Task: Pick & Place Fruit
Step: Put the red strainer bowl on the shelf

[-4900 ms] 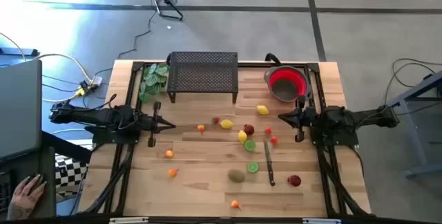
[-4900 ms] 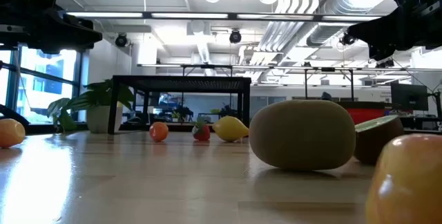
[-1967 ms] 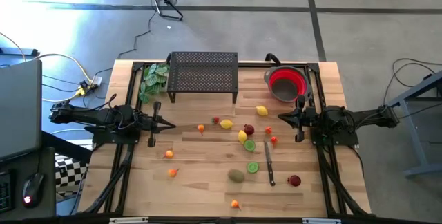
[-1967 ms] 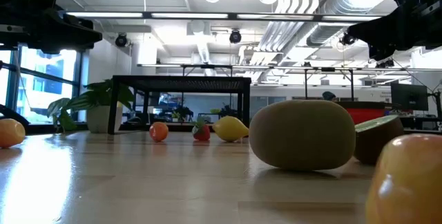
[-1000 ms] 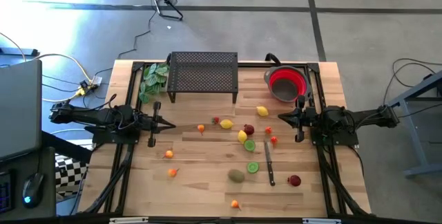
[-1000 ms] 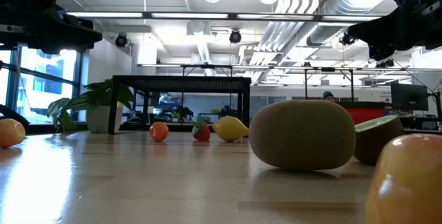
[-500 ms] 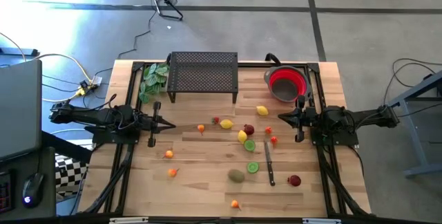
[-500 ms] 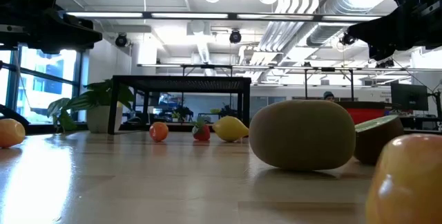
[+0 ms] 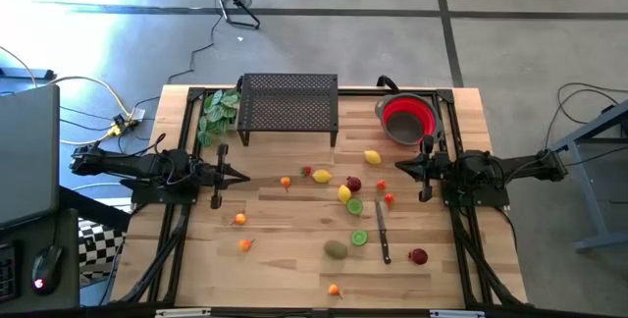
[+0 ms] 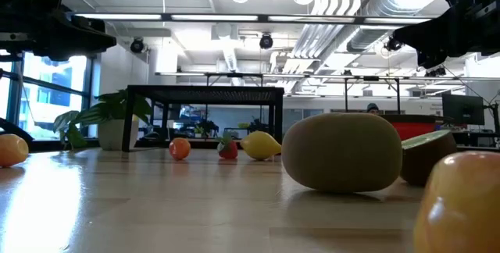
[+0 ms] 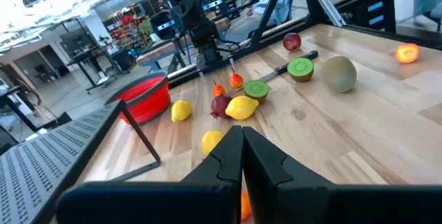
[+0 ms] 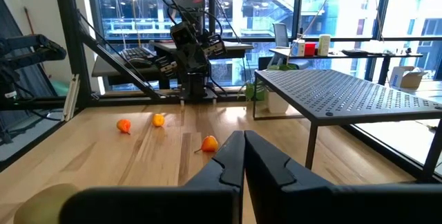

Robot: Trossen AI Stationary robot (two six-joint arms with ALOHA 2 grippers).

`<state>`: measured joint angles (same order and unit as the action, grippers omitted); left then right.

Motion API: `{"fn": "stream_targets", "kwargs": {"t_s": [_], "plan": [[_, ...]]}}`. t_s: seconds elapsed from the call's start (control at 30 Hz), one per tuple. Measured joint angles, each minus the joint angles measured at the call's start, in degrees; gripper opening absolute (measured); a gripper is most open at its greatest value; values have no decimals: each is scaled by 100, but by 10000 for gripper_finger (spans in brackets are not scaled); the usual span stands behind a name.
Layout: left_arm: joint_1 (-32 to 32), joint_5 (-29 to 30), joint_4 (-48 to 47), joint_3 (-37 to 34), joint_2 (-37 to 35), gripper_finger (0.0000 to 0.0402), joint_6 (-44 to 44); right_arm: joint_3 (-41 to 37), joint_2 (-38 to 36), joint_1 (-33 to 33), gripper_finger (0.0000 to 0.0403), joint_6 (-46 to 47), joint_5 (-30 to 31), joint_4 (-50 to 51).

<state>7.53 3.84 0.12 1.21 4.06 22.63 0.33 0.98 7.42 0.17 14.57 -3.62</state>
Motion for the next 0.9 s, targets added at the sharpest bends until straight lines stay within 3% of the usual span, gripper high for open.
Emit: {"fn": "stream_targets", "kwargs": {"t_s": [0.67, 0.9], "plan": [[-2, 20, 7, -1, 1, 3, -95, -2, 2, 2, 3, 1, 0, 0], [0, 20, 7, -2, 1, 3, -1108, 0, 2, 2, 3, 321, -126, 2]]}}
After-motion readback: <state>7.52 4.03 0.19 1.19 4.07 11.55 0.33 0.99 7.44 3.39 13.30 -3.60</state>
